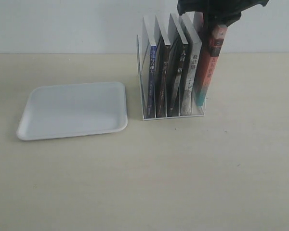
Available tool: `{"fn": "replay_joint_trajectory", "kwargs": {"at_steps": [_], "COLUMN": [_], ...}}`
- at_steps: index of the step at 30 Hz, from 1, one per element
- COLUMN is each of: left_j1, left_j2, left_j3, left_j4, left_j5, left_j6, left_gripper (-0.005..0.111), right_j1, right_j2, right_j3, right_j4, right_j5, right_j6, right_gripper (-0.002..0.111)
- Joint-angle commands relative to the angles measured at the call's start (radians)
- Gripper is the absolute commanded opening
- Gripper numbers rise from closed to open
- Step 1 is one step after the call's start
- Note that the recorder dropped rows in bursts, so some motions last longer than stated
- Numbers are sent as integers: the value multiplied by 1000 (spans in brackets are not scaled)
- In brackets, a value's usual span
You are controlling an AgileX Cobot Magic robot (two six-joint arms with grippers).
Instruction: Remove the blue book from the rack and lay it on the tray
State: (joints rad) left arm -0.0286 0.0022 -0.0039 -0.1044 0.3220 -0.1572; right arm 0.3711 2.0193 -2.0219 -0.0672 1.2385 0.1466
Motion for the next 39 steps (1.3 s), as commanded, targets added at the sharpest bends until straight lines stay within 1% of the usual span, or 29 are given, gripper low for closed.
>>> {"fn": "replay_joint_trajectory", "kwargs": {"at_steps": [1,19,27,39], "left_j1": [-5,-5,-5,-5], "left_j2": [-2,-2,-2,-2], "left_j3": [4,4,4,4], "left_j4": [-4,-4,-4,-4], "left_j5": [-10,-10,-10,-10], "left_j6": [-3,-3,-3,-3], "left_gripper": [6,6,6,6], "right_j1": [-1,-1,-1,-1], "right_j2": [-53,-56,-54,-44], "right_j3": [-34,-50,-50,-48], "right_j4": [-20,-20,-20,0], "right_j5": [-17,-17,-80,-71], "right_j6": [-1,-3,-19,-25], "right_gripper": [0,0,0,0]}}
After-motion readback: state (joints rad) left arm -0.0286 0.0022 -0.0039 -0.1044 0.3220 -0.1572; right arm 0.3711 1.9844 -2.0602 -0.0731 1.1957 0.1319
